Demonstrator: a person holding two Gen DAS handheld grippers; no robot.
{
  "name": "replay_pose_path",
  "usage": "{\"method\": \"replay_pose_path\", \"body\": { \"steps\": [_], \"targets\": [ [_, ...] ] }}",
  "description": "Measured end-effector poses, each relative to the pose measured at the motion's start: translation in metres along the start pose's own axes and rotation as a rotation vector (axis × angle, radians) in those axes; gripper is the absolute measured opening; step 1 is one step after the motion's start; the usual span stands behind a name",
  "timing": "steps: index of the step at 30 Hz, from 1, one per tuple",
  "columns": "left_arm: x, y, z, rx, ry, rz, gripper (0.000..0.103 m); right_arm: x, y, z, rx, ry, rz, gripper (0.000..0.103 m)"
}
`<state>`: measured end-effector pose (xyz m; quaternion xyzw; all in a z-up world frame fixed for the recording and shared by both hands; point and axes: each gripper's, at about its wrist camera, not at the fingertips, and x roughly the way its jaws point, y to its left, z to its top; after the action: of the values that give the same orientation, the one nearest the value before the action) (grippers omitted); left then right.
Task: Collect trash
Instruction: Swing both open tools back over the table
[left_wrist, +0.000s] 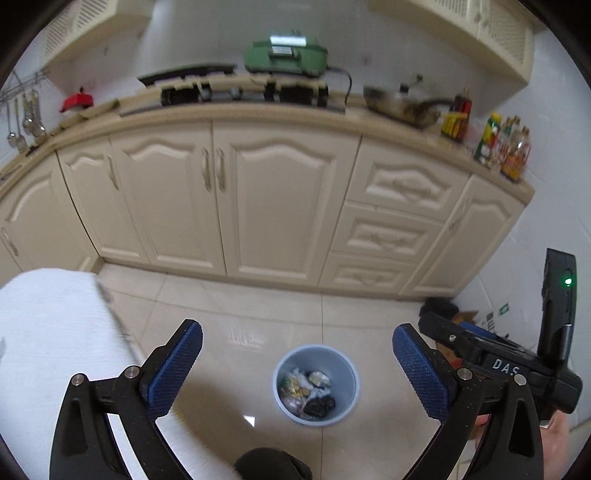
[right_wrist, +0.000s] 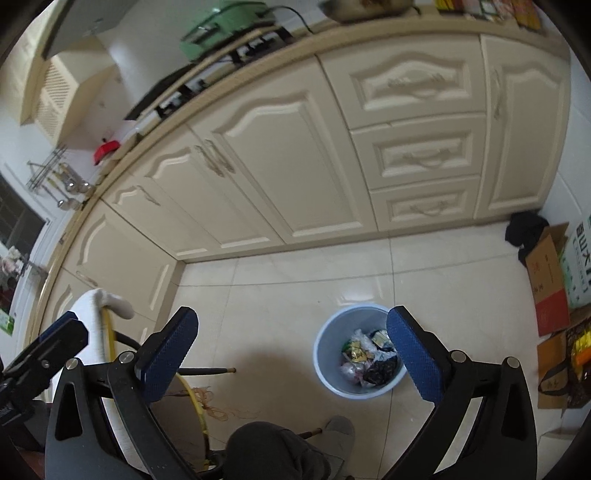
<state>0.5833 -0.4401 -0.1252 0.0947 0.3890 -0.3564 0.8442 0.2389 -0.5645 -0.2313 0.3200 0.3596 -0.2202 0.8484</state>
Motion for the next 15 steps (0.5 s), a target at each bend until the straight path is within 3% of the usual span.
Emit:
{"method": "replay_pose_path", "body": {
  "steps": [8,12,15],
  "targets": [
    [-0.107,0.031,-0.029,-0.047,-0.153,0.052,0.102,-0.052,0.075,-0.004,-0.115,-0.087,0.061,0.103],
    [-0.17,0.056,-0.081,-0.068,-0.207,0.091,0.102,-0.072,0.115,-0.011,-0.177,-0.117,0.103,0.103],
    [-0.204,0.069,-0.102,-0.097,-0.254,0.125,0.102,-0.084,0.146,-0.019,-0.224,-0.13,0.137,0.103]
  ]
}}
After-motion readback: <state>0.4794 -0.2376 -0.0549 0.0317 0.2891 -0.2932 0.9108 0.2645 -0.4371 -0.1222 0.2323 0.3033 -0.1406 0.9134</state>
